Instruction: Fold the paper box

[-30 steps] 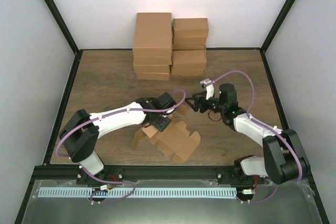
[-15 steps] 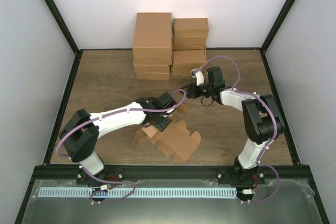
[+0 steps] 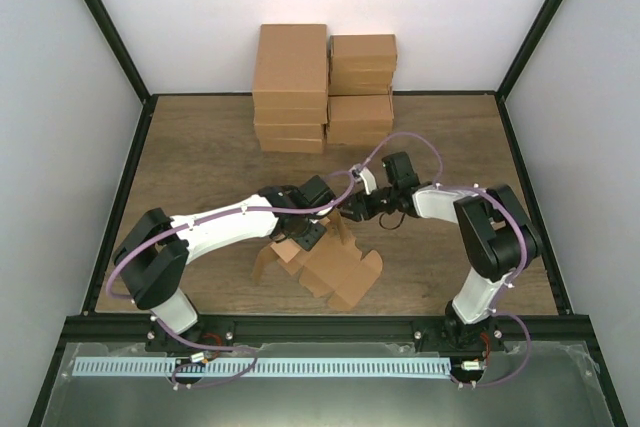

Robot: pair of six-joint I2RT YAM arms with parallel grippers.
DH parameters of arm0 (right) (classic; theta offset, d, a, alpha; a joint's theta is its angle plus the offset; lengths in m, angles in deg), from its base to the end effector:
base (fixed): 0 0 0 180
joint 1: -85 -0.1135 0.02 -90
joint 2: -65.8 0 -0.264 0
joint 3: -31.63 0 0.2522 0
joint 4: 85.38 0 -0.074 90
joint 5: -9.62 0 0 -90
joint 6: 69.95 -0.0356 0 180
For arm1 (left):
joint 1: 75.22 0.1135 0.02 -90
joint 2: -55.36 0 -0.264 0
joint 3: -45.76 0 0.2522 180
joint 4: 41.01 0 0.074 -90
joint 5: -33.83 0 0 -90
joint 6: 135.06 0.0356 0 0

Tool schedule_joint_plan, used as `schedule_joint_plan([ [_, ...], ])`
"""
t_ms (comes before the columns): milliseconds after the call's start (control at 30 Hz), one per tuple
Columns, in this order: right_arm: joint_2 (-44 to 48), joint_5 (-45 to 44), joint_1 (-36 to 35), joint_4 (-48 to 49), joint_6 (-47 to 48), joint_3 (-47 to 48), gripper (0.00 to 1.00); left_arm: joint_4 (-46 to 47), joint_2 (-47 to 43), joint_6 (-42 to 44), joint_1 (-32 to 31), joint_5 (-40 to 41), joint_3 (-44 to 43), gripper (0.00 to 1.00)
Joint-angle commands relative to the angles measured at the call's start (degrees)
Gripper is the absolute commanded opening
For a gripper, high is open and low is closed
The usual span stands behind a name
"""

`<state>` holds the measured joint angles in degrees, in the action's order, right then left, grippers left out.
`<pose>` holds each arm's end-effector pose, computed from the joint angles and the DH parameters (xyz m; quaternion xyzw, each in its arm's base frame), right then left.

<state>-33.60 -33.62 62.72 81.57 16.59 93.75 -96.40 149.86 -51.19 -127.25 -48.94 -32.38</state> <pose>0.2924 0.1478 0.1455 -0.2740 0.8298 0.4333 0.2205 0.1985 -0.2471 0.2018 0.3750 0.9113 -0.0225 0.1686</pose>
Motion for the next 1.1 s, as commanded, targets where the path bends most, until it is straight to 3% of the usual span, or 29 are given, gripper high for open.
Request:
schedule_joint_plan([
  [0,3.79,2.88,-1.62,-0.05,1.78,-2.92,0.50,1.04,-0.63,0.33,-0.14,-0.70,0.22,0.56],
  [167,6.44,4.30,-3.08,3.57,1.67,-6.69,0.50,0.91,-0.48,0.42,-0.15,-0.59,0.14,0.56],
  [367,8.24,-0.38,-4.47,6.06,3.98,-8.71,0.47,0.93,-0.96,0.51,-0.18,-2.68,0.01,0.56],
  [567,11.28,-3.21,-7.38,19.49,5.82,-14.46,0.43,0.54,-0.46,0.33,-0.17,-3.20,-0.30,0.56],
  [1067,12.00,0.47,-9.10,37.41,6.72,-24.99,0.43,1.23,-0.97,1.38,-0.17,-5.87,0.52,0.56],
])
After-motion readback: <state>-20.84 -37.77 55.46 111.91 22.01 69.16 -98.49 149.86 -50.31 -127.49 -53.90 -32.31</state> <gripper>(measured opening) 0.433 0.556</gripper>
